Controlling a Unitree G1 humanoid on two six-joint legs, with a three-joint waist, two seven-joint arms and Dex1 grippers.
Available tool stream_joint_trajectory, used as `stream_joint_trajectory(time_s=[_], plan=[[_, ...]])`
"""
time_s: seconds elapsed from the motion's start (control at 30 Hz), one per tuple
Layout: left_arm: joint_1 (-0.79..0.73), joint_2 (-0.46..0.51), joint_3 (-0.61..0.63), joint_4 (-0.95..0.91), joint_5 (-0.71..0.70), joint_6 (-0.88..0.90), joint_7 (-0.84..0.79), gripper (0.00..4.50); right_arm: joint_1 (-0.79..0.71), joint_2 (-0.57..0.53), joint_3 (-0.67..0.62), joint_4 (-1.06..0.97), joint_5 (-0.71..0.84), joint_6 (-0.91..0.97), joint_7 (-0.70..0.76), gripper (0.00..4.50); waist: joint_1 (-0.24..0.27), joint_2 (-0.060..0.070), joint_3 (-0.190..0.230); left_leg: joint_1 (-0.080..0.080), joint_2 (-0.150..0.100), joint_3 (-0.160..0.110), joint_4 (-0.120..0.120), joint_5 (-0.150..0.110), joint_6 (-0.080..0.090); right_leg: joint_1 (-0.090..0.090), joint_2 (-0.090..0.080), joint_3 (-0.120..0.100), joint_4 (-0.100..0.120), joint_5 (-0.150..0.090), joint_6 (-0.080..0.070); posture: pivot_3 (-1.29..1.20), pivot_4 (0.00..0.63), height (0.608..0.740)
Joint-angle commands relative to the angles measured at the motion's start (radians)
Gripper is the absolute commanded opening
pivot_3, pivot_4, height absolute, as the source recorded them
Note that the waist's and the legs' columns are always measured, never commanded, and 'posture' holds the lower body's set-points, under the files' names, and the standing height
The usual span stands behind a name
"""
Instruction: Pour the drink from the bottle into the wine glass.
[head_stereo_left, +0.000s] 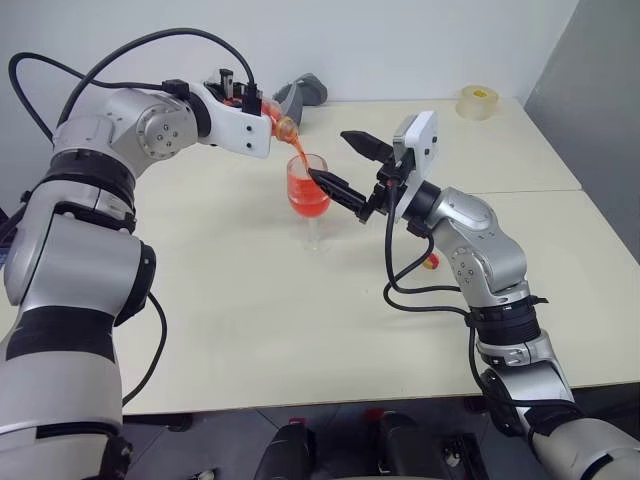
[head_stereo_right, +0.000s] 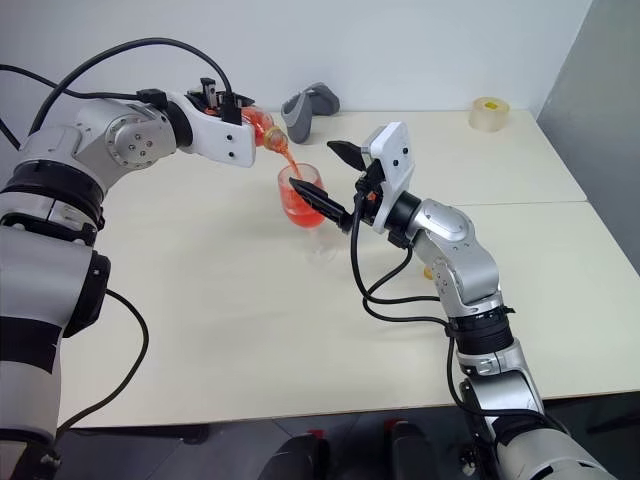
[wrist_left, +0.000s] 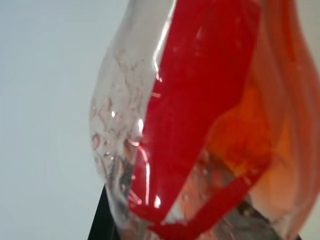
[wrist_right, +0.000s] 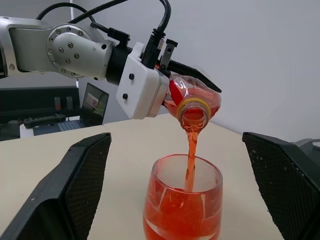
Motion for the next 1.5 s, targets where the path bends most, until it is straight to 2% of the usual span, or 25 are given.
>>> stream_joint_trajectory(time_s=[0.03,0.2,0.5,0.7,0.9,1.07,1.2,1.33,1.5], plan=[[-0.044,0.018,0.007,-0.007,-0.007,-0.002,0.017,1.14,-0.037,-0.002,-0.024,-0.016,0.007,-0.029,0.010,4.50,0.000,0.000,0.000,0.000,0.000,0.000,0.000,0.000,0.000,0.000,0.000,0.000,0.000,0.000,0.000,0.00,0.150,0.740],[-0.039,0.014,0.025,-0.006,-0.030,-0.003,-0.002,1.14,-0.035,-0.002,-0.021,-0.015,0.006,-0.028,0.011,4.50,0.000,0.000,0.000,0.000,0.000,0.000,0.000,0.000,0.000,0.000,0.000,0.000,0.000,0.000,0.000,0.00,0.150,0.740],[0.044,-0.048,0.221,-0.007,-0.294,0.013,-0.295,1.14,-0.030,-0.006,-0.020,-0.015,0.001,-0.031,0.010,4.50,0.000,0.000,0.000,-0.001,0.000,0.001,0.005,0.000,0.000,0.000,-0.001,0.000,0.003,0.000,0.001,0.00,0.150,0.740],[0.062,-0.063,0.294,-0.024,-0.382,0.059,-0.380,1.14,-0.027,-0.006,-0.019,-0.018,0.002,-0.029,0.010,4.50,0.000,0.000,0.000,-0.001,0.000,0.000,0.008,0.000,0.000,0.000,-0.001,0.000,0.005,-0.001,0.001,0.00,0.150,0.740],[0.079,-0.100,0.484,-0.036,-0.589,0.260,-0.458,1.14,-0.019,-0.005,-0.008,-0.043,0.006,-0.020,0.015,4.50,-0.001,0.000,0.000,-0.002,0.000,0.000,0.009,0.000,0.000,0.000,-0.001,-0.001,0.005,-0.001,0.002,0.00,0.150,0.740],[0.137,-0.101,0.596,-0.075,-0.704,0.391,-0.441,1.14,0.039,-0.049,0.020,-0.138,0.018,0.007,0.064,4.50,-0.003,0.000,0.000,-0.001,0.000,-0.001,0.010,0.000,0.000,0.000,-0.001,0.000,0.006,-0.001,0.002,0.00,0.150,0.740],[0.237,-0.086,0.662,-0.142,-0.769,0.459,-0.394,1.14,0.174,-0.136,0.054,-0.312,0.061,0.066,0.133,4.50,-0.003,0.000,0.000,-0.001,0.000,-0.002,0.010,0.000,0.000,0.001,-0.001,0.001,0.006,-0.001,0.002,0.00,0.150,0.740],[0.332,-0.085,0.723,-0.239,-0.831,0.521,-0.333,1.14,0.266,-0.153,0.028,-0.404,0.129,0.133,0.104,4.50,-0.001,-0.001,0.000,-0.002,0.000,-0.002,0.010,0.000,0.000,0.000,-0.001,0.001,0.006,-0.001,0.002,0.00,0.150,0.740],[0.577,-0.097,0.828,-0.416,-0.920,0.620,-0.207,1.14,0.438,-0.181,0.060,-0.471,0.098,0.088,0.103,4.50,0.000,-0.002,-0.002,0.000,0.000,-0.003,0.010,0.000,0.000,0.002,-0.001,0.002,0.006,-0.001,0.002,0.00,0.150,0.740]])
